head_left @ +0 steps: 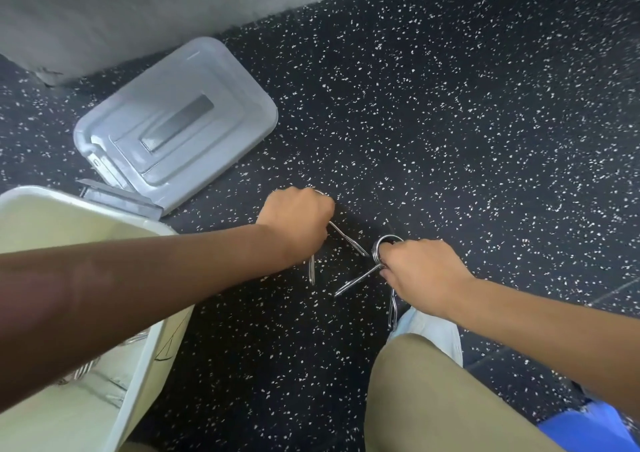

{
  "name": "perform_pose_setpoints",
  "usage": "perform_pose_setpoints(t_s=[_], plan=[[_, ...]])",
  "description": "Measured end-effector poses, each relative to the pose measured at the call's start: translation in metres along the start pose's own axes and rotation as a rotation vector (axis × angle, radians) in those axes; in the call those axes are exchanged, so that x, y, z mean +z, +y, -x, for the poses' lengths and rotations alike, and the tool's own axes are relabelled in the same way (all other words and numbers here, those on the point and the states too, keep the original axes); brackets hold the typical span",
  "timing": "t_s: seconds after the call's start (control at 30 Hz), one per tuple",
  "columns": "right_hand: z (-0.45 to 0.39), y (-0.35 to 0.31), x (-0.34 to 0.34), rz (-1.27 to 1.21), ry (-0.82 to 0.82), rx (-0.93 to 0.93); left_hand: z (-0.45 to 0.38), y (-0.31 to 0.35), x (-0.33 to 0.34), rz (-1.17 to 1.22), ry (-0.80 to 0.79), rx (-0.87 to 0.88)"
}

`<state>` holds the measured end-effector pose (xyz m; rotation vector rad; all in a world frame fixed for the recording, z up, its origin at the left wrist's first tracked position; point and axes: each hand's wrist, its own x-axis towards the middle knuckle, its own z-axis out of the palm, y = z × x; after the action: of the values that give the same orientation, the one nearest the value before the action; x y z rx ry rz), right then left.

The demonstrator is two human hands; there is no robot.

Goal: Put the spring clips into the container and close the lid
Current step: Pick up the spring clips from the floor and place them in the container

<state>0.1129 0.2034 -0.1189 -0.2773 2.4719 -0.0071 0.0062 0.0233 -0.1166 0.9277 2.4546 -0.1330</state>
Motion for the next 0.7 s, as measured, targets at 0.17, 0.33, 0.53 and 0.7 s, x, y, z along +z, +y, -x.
perform_pose_setpoints(t_s=[0.17, 0.33, 0.53, 0.7], plan=[[-0.002, 0.003, -0.012, -0.02, 0.057, -0.014, 0.019, -0.022, -0.028, -0.003, 0.044, 0.058], [-0.011, -0.008, -0.04, -0.031, 0.13, -0.022, 0.053, -0.048, -0.063, -0.043, 0.127, 0.093], [-0.031, -0.037, -0.073, -0.066, 0.246, -0.141, 0.124, -0.085, -0.081, 0.013, 0.337, 0.112], [-0.038, -0.071, -0.101, -0.141, 0.298, -0.211, 0.184, -0.116, -0.084, 0.08, 0.354, -0.003]])
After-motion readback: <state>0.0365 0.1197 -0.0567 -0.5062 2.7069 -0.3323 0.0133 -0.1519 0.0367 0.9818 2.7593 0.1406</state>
